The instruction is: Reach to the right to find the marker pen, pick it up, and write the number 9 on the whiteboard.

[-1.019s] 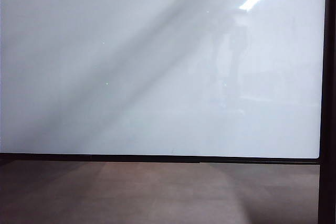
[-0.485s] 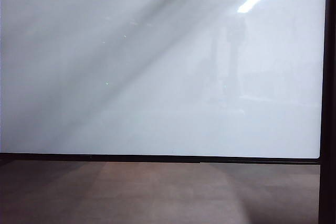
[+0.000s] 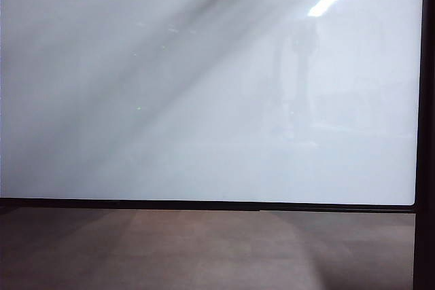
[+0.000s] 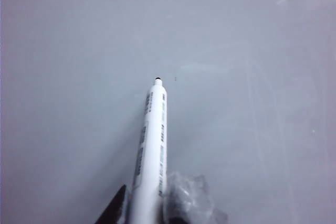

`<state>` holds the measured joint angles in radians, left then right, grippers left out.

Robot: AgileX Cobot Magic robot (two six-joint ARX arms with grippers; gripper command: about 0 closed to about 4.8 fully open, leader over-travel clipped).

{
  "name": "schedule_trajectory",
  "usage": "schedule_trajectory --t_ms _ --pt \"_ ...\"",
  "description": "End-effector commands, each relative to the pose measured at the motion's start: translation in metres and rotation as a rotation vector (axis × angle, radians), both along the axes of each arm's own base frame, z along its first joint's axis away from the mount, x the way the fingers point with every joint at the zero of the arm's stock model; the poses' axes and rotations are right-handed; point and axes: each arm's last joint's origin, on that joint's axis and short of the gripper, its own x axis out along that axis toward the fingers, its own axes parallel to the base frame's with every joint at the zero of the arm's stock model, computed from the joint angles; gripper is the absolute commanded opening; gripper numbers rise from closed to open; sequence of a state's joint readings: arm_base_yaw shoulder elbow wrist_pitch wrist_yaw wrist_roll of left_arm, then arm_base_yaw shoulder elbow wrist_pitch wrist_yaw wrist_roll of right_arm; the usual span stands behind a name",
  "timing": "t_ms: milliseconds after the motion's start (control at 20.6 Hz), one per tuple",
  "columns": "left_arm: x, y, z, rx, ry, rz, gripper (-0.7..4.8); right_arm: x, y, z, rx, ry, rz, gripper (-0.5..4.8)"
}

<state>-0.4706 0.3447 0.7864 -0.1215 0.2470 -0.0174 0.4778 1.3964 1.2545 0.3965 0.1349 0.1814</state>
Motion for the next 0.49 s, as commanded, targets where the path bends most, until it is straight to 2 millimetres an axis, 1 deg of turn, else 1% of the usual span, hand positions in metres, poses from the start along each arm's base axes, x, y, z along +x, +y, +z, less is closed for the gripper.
schedule_trajectory --t_ms 49,485 --pt "-0.0011 0.0005 0.0033 -0.012 -0.028 -0.001 -0.05 0.0007 0.0 0.0061 0.003 -0.064 -0.013 -0.03" --pt "-0.0021 0.001 0.0061 -0.026 -0.055 -0.001 -0.05 0.0064 -0.006 0.006 0.01 -0.087 -0.036 -0.03"
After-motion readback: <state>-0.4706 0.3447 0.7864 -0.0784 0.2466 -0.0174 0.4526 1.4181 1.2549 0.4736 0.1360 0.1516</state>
